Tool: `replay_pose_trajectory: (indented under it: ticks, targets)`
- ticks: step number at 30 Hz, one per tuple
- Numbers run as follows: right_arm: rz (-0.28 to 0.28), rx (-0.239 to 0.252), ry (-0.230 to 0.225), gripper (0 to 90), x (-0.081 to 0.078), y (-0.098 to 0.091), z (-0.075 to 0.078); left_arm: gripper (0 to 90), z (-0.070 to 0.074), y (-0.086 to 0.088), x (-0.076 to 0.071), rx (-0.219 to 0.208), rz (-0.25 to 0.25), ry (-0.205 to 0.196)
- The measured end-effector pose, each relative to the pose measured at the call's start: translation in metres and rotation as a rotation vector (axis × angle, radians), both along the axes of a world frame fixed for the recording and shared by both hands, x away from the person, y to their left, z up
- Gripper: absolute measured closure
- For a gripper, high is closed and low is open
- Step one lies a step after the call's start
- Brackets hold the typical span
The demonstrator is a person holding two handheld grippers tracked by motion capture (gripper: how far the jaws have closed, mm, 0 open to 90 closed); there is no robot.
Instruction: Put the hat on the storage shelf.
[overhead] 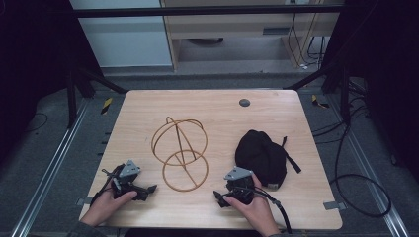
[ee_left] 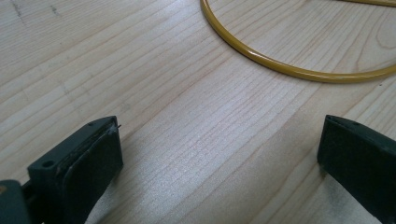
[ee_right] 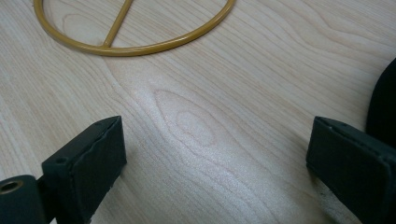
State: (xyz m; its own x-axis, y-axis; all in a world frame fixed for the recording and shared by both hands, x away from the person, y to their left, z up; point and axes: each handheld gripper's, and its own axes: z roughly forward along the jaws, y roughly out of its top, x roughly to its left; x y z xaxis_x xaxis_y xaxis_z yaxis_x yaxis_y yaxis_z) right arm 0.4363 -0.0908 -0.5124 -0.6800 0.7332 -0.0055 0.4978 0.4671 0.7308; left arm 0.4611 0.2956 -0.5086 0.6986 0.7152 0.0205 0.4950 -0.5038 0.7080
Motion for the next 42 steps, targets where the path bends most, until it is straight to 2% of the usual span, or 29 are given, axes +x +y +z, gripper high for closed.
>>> replay_pose_trajectory:
  ticks: [4, 8, 11, 12, 13, 14, 15, 16, 17, 18, 19, 20, 22, 23, 24, 25, 27, 29, 30, 32, 33, 36, 38, 42]
  targets:
    - [-0.004, -0.004, 0.003, 3.5, 0.001, 0.001, 0.000, 0.0, 0.000, 0.001, 0.000, 0.000, -0.008, 0.001]
    - [-0.008, -0.021, -0.012, 9.7, -0.004, 0.002, 0.003, 0.0, 0.000, 0.001, 0.001, -0.001, -0.010, 0.000]
    - [-0.003, -0.013, -0.033, 10.1, -0.012, 0.004, 0.021, 0.0, 0.000, 0.001, 0.001, 0.000, -0.010, 0.000]
    - [-0.003, -0.013, -0.033, 10.1, -0.012, 0.004, 0.021, 0.0, 0.000, 0.001, 0.001, 0.000, -0.010, 0.000]
    - [-0.021, -0.035, -0.059, 10.6, -0.015, 0.003, 0.035, 0.0, 0.000, 0.001, 0.001, -0.001, -0.010, 0.000]
    - [-0.021, -0.035, -0.059, 10.6, -0.015, 0.003, 0.035, 0.0, 0.000, 0.001, 0.001, -0.001, -0.010, 0.000]
    - [-0.022, -0.062, -0.072, 9.8, -0.015, 0.000, 0.049, 0.0, 0.000, 0.001, 0.001, -0.001, -0.010, 0.000]
    - [-0.025, -0.096, -0.083, 10.1, -0.015, -0.003, 0.057, 0.0, 0.000, 0.001, 0.001, 0.000, -0.010, 0.000]
    - [-0.036, -0.123, -0.094, 10.2, -0.014, -0.004, 0.063, 0.0, 0.000, 0.001, 0.001, 0.000, -0.010, -0.001]
    - [-0.036, -0.123, -0.094, 10.2, -0.014, -0.004, 0.063, 0.0, 0.000, 0.001, 0.001, 0.000, -0.010, -0.001]
    - [-0.062, -0.180, -0.136, 10.6, -0.012, -0.011, 0.079, 0.0, 0.000, 0.001, 0.001, 0.000, -0.009, -0.001]
    - [-0.062, -0.180, -0.136, 10.6, -0.012, -0.011, 0.079, 0.0, 0.000, 0.001, 0.001, 0.000, -0.009, -0.001]
    - [-0.074, -0.184, -0.123, 10.7, -0.008, -0.018, 0.089, 0.0, 0.000, 0.000, 0.000, 0.000, -0.005, -0.001]
    - [-0.067, -0.222, -0.123, 12.7, -0.005, -0.023, 0.096, 0.0, 0.000, 0.000, 0.000, 0.000, -0.003, -0.001]
    - [-0.067, -0.222, -0.123, 12.7, -0.005, -0.023, 0.096, 0.0, 0.000, 0.000, 0.000, 0.000, -0.001, -0.001]
    - [-0.058, -0.253, -0.118, 12.3, -0.001, -0.028, 0.102, 0.0, 0.000, 0.000, 0.000, -0.002, 0.002, -0.002]
    - [-0.053, -0.260, -0.105, 11.6, 0.001, -0.031, 0.104, 0.0, 0.000, 0.000, 0.000, 0.001, 0.000, -0.001]
    - [-0.056, -0.278, -0.071, 10.0, 0.006, -0.037, 0.110, 0.0, 0.000, 0.000, 0.000, 0.002, 0.000, -0.002]
    - [-0.058, -0.278, -0.069, 9.6, 0.008, -0.039, 0.112, 0.0, 0.000, 0.000, 0.000, 0.002, 0.000, -0.002]
    - [-0.064, -0.270, -0.031, 8.7, 0.014, -0.047, 0.122, 0.0, 0.000, 0.000, 0.000, -0.001, 0.002, -0.003]
    - [-0.064, -0.270, -0.031, 8.7, 0.014, -0.047, 0.122, 0.0, 0.000, 0.000, 0.000, -0.001, 0.002, -0.003]
    - [-0.082, -0.280, 0.001, 12.8, 0.019, -0.055, 0.131, 0.0, 0.000, 0.000, -0.001, -0.002, 0.004, -0.002]
    - [-0.081, -0.293, 0.024, 11.2, 0.023, -0.062, 0.139, 0.0, 0.000, 0.000, -0.001, -0.003, 0.005, -0.002]
    - [-0.085, -0.307, 0.038, 10.3, 0.028, -0.069, 0.148, 0.0, 0.000, 0.000, -0.001, -0.002, 0.005, -0.001]
